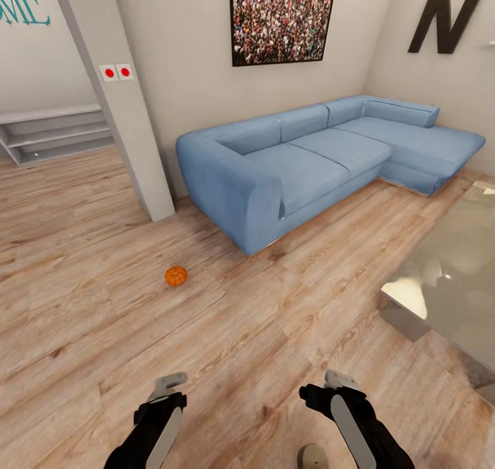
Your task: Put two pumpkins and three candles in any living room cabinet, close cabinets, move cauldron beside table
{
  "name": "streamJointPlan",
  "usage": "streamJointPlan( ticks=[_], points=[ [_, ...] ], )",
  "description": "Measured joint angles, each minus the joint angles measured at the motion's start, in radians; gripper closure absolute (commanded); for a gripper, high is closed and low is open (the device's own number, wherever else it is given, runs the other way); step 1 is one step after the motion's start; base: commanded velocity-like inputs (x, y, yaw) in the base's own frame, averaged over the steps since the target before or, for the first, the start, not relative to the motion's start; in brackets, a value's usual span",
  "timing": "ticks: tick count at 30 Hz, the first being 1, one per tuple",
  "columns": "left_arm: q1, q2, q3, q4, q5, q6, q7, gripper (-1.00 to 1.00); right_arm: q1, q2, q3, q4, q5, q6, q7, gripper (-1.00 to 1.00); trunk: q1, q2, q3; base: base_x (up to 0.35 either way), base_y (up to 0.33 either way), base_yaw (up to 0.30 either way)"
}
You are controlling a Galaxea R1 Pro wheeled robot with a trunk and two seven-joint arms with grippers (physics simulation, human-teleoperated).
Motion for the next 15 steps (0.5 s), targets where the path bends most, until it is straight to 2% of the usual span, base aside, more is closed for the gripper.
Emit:
streamJointPlan(
  ticks=[7, 10, 15],
  points=[
    [0.000, -0.001, 0.009, -0.025, 0.003, 0.012, 0.001, 1.00, 0.000, -0.007, -0.006, 0.000, -0.006, 0.000, 0.000, -1.00, 0.000, 0.000, 0.000, 0.000, 0.000, 0.000],
    [0.000, -0.001, 0.008, -0.064, 0.005, 0.022, 0.001, 1.00, 0.000, -0.007, -0.007, 0.000, -0.008, 0.000, 0.000, -1.00, 0.011, -0.021, -0.009, 0.000, 0.000, 0.000],
    [0.001, -0.001, 0.008, -0.078, 0.006, 0.035, 0.001, 1.00, 0.000, -0.008, -0.008, 0.000, -0.007, -0.002, -0.003, -1.00, 0.031, -0.056, -0.025, 0.000, 0.000, 0.000]
  ],
)
